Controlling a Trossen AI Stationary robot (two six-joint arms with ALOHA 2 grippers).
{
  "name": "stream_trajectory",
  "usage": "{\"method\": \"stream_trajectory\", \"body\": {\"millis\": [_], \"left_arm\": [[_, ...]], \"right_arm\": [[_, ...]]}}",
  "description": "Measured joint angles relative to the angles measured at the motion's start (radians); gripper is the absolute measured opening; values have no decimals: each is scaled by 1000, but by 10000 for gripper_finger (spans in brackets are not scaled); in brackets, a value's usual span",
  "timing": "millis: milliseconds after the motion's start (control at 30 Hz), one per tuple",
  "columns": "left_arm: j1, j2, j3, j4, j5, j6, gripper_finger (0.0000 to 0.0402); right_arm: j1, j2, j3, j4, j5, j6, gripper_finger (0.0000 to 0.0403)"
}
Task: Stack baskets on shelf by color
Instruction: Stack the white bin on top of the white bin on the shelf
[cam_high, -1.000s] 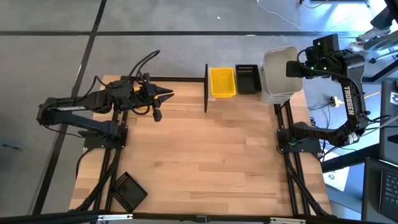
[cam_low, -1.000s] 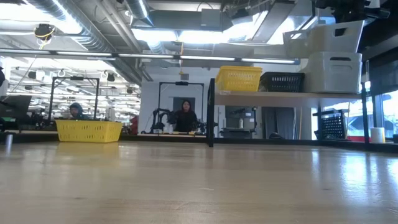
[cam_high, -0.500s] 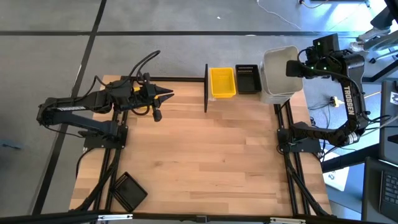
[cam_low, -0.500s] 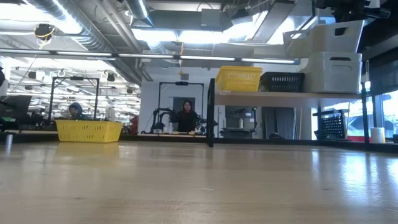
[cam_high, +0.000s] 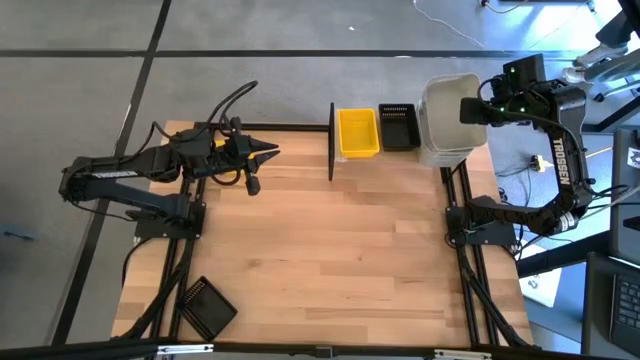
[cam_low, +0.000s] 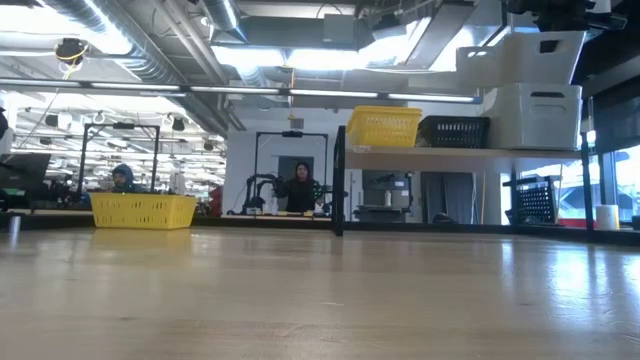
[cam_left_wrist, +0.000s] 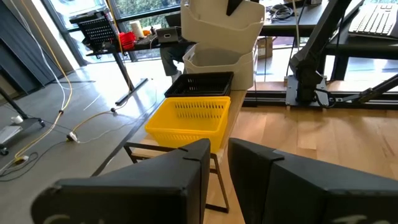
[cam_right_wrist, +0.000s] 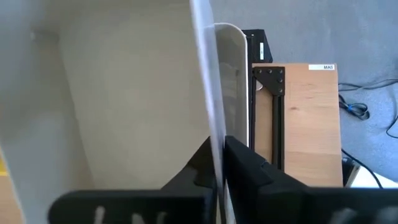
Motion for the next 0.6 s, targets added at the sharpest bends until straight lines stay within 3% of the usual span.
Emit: {"method": "stream_trajectory", "body": {"millis": [333, 600], "left_arm": [[0, 0, 0, 0, 0, 0, 49], [0, 0, 0, 0, 0, 0, 49]], "right_arm": [[0, 0, 0, 0, 0, 23, 17], [0, 2, 0, 0, 1, 2, 60]]}}
